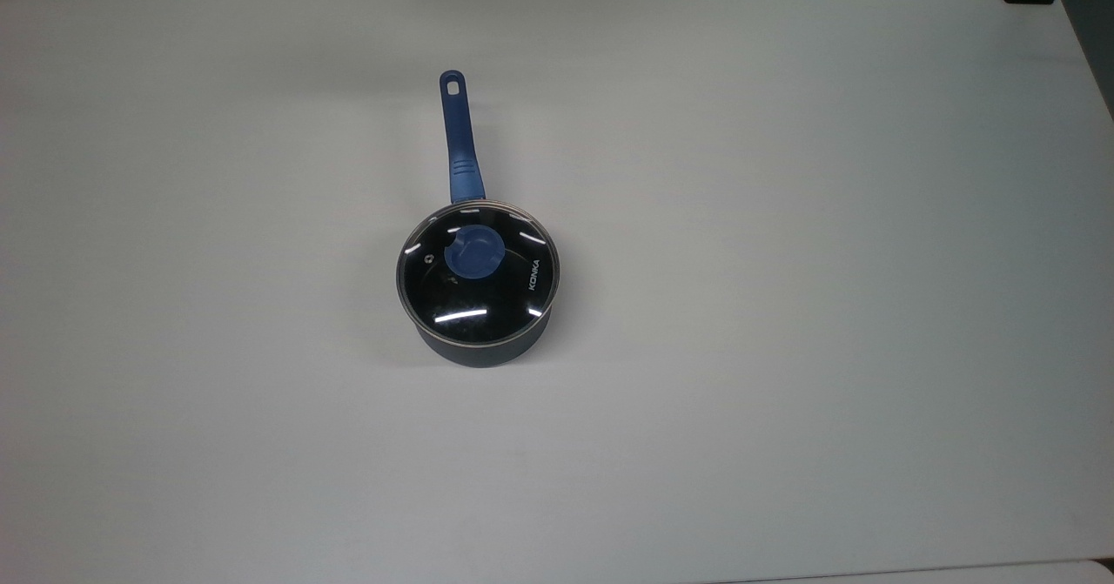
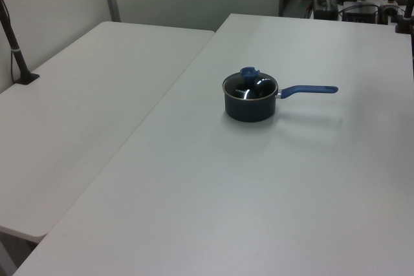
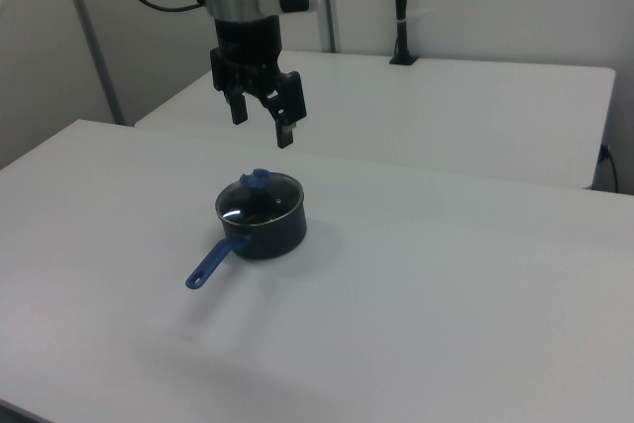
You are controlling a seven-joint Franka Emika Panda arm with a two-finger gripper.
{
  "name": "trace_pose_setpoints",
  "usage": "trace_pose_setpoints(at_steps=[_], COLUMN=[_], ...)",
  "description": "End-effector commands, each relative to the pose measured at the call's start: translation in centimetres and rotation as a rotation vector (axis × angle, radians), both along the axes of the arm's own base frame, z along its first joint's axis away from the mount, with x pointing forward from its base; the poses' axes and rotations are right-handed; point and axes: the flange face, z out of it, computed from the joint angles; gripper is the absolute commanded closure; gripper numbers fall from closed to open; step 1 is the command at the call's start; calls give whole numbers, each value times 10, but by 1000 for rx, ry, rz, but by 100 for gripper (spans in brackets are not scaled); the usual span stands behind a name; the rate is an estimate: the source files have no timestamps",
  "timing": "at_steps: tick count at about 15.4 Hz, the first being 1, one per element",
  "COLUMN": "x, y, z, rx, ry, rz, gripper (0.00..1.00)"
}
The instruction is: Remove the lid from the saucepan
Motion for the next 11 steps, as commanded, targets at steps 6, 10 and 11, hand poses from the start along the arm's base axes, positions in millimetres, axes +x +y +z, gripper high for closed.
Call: trace_pose_setpoints(at_steps=[6, 10, 11], x=[-6, -1, 0], y=[2, 2, 3], z=[3, -2, -1], rx=[22, 28, 38], ry=[2, -2, -6], rz=[22, 23, 24], gripper=[0, 0, 0])
